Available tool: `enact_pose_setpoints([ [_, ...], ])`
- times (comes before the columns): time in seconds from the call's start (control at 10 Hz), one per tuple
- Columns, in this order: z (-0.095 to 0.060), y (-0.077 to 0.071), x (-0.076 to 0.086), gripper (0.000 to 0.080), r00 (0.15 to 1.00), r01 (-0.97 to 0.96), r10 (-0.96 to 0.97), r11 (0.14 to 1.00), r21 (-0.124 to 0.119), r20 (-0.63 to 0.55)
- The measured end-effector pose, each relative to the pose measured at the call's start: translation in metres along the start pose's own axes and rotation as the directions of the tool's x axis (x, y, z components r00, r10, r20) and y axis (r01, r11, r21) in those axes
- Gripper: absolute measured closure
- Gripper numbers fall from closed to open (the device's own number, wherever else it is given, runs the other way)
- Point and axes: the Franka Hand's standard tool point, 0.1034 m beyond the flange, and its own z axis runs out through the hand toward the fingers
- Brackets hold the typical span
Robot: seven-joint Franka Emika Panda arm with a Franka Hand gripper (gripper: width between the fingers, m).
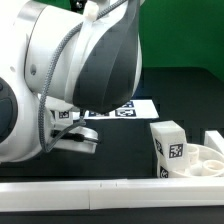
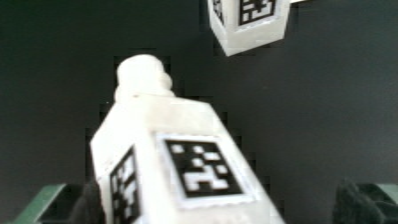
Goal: Assemble stool
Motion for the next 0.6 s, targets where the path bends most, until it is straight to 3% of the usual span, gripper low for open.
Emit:
enact_pose_setpoints([
  [0.6,0.0036,0.0051,0.0078,0.0150,1.000,0.001,-0.001,1.000,-0.005,-0.021],
])
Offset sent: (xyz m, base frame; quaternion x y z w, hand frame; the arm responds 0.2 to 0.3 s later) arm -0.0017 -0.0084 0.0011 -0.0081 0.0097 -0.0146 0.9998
